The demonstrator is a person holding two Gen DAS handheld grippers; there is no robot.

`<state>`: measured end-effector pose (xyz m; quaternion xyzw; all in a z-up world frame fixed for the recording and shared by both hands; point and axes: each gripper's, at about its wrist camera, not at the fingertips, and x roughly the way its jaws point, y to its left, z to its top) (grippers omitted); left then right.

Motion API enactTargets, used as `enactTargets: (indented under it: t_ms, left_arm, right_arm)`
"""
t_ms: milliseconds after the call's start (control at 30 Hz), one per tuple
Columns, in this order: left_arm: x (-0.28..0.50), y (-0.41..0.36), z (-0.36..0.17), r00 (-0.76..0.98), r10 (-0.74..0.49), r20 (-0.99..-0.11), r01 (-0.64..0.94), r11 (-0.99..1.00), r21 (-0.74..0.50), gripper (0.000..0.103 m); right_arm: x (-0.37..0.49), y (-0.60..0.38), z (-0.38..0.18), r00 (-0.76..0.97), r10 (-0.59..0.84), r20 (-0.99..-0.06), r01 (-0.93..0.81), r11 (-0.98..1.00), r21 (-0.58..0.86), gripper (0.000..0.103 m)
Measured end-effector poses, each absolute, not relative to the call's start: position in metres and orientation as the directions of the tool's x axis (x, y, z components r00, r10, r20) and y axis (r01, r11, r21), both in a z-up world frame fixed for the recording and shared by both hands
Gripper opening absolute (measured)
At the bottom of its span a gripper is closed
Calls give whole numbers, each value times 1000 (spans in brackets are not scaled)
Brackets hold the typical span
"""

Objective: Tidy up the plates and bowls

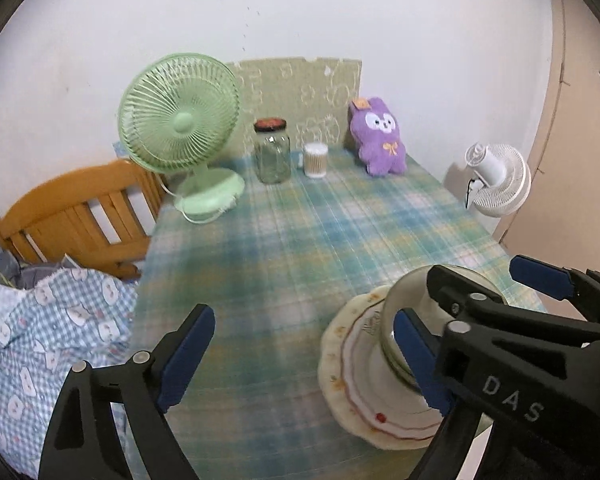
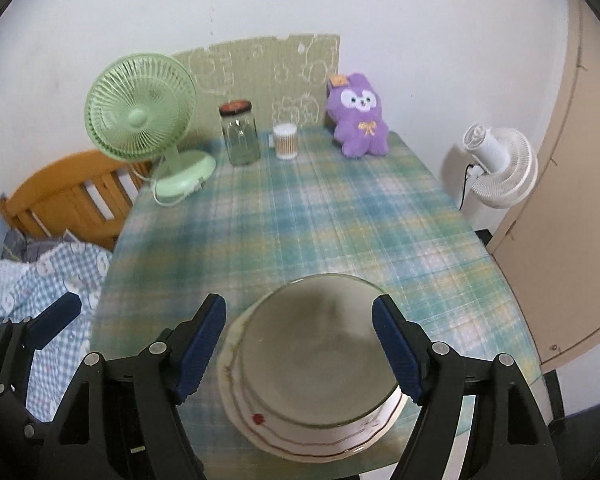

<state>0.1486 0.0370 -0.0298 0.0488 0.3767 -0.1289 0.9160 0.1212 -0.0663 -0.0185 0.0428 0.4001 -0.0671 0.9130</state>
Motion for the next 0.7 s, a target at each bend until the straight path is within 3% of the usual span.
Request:
enactTargets:
  t_ms: [700]
  left_arm:
    - [66, 120, -47, 826, -41, -562, 56, 998, 10, 102]
  right_arm:
    - [27, -34, -41, 799, -80, -596, 102, 995, 4, 78]
